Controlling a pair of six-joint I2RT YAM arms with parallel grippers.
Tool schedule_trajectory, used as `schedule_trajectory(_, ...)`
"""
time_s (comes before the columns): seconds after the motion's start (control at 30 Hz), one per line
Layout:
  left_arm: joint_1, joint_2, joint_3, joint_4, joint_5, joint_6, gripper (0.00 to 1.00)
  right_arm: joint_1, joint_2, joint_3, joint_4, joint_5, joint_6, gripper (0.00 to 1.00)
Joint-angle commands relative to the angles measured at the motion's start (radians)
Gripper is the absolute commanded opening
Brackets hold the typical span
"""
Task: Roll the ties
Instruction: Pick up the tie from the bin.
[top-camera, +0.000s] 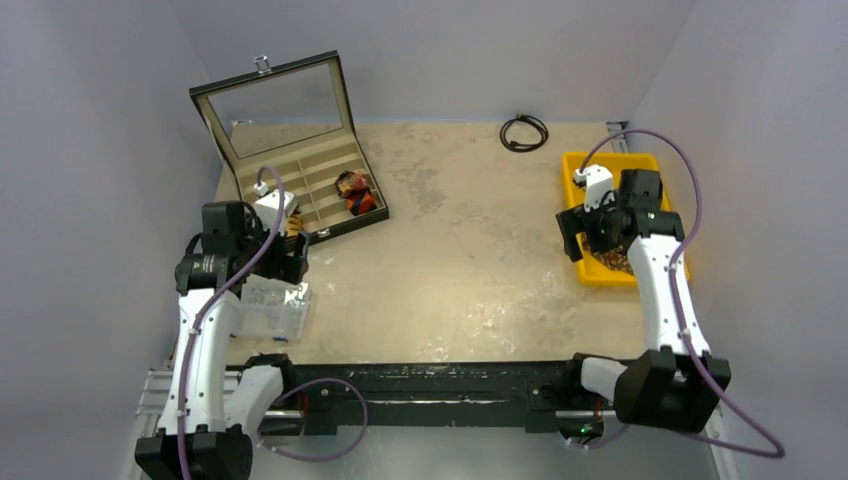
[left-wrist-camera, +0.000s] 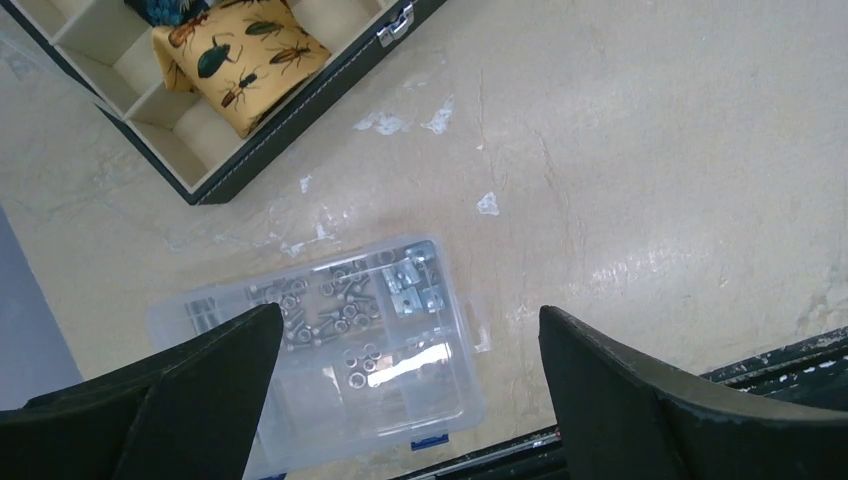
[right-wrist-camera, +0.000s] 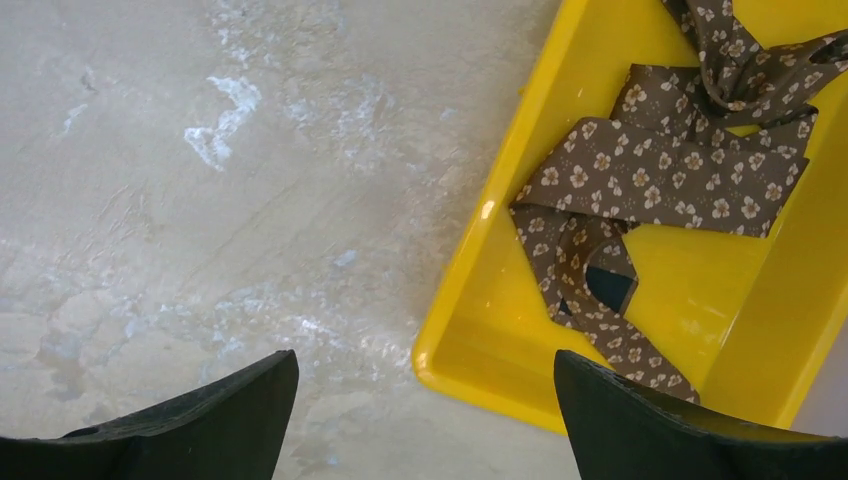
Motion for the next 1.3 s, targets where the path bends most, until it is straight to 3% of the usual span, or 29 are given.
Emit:
schedule_trajectory(0.0,-0.032,0.081,0.122,0.048,0.019,-0.031,1.0,-0.033,0.176,0.142,0.037,-0.001,0.024,0.98)
schedule_trajectory(0.37,-0.074,0.254,0.289,0.073,0.032,-0.04,1.0,-0.231,0.635,0.51,0.069,0.041,0.118,0.98)
schedule_trajectory(0.7,-0.096,0.353,0.356,0.083,0.025,-0.05,1.0,-0.252,0.939,0.69,0.182,0.182,0.217,0.98)
schedule_trajectory(0.93,-0.097,0.406,0.416,0.062,0.02,-0.049,1.0,-0.254,1.105,0.78,0.185,0.146,0.209,0.97)
schedule_trajectory(1.07,-0.097,0.433,0.452,0.05,-0.001,-0.045,1.0,-0.253,1.16,0.812,0.116,0.082,0.194,0.8)
schedule_trajectory(1.17,-0.097,0.446,0.468,0.051,-0.003,-0.04,1.0,-0.253,1.157,0.776,0.112,0.018,0.185,0.59)
schedule_trajectory(1.23,-0.097,0.449,0.469,0.058,-0.007,-0.032,1.0,-0.254,1.142,0.752,0.102,-0.034,0.178,0.3)
schedule_trajectory(1.27,-0.097,0.452,0.469,0.061,-0.009,-0.025,1.0,-0.253,1.131,0.747,0.089,-0.051,0.175,0.07)
